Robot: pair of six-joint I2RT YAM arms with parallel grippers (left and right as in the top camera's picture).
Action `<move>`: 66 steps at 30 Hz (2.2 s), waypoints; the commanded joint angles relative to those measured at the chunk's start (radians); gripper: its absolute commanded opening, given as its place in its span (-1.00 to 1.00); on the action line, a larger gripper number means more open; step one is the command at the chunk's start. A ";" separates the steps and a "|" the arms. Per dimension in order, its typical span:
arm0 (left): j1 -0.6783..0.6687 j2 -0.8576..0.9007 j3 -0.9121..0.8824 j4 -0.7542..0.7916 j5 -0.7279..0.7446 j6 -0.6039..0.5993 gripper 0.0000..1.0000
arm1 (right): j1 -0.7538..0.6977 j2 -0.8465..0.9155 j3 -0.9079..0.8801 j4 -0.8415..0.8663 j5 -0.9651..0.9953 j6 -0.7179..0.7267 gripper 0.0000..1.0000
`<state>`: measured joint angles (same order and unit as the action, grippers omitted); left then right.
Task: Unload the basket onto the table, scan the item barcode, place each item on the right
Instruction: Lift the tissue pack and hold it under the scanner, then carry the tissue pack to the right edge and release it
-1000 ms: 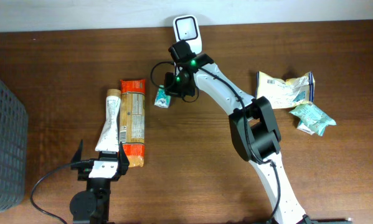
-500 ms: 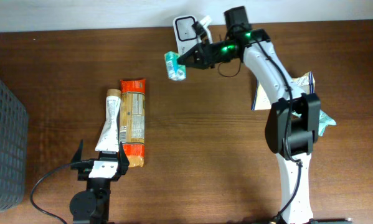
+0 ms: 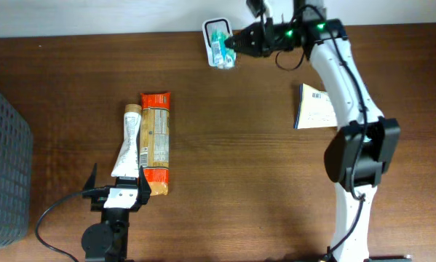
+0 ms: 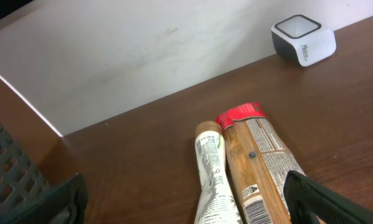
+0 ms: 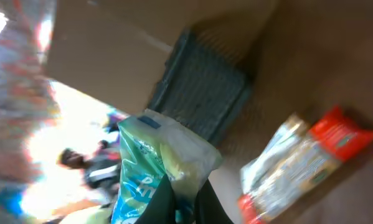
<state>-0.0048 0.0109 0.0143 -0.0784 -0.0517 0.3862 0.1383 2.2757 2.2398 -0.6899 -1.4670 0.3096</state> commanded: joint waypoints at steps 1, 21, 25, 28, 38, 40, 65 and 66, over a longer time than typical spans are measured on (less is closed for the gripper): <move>0.006 -0.005 -0.005 -0.001 0.004 0.012 0.98 | 0.036 -0.042 0.016 -0.037 0.401 -0.067 -0.92; 0.006 -0.005 -0.005 -0.001 0.004 0.013 0.98 | 0.357 0.041 0.137 0.382 2.086 -0.797 -0.92; 0.006 -0.005 -0.005 -0.001 0.004 0.012 0.98 | 0.331 0.101 0.137 0.400 1.970 -0.922 -0.92; 0.006 -0.005 -0.005 -0.001 0.004 0.013 0.98 | 0.319 0.163 0.137 0.446 1.957 -1.023 -0.92; 0.006 -0.005 -0.005 -0.001 0.004 0.012 0.98 | 0.317 0.332 0.137 0.522 1.904 -1.196 -0.92; 0.006 -0.005 -0.005 -0.001 0.004 0.012 0.98 | 0.320 0.346 0.137 0.523 1.904 -1.196 -0.92; 0.006 -0.005 -0.005 -0.001 0.004 0.013 0.98 | 0.326 0.063 0.137 0.219 1.812 -0.851 -0.92; 0.006 -0.005 -0.005 -0.001 0.004 0.012 0.98 | 0.326 0.033 0.137 0.168 1.813 -0.813 -0.92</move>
<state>-0.0048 0.0109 0.0143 -0.0784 -0.0517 0.3862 0.4572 2.4912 2.3711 -0.4519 0.3801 -0.6559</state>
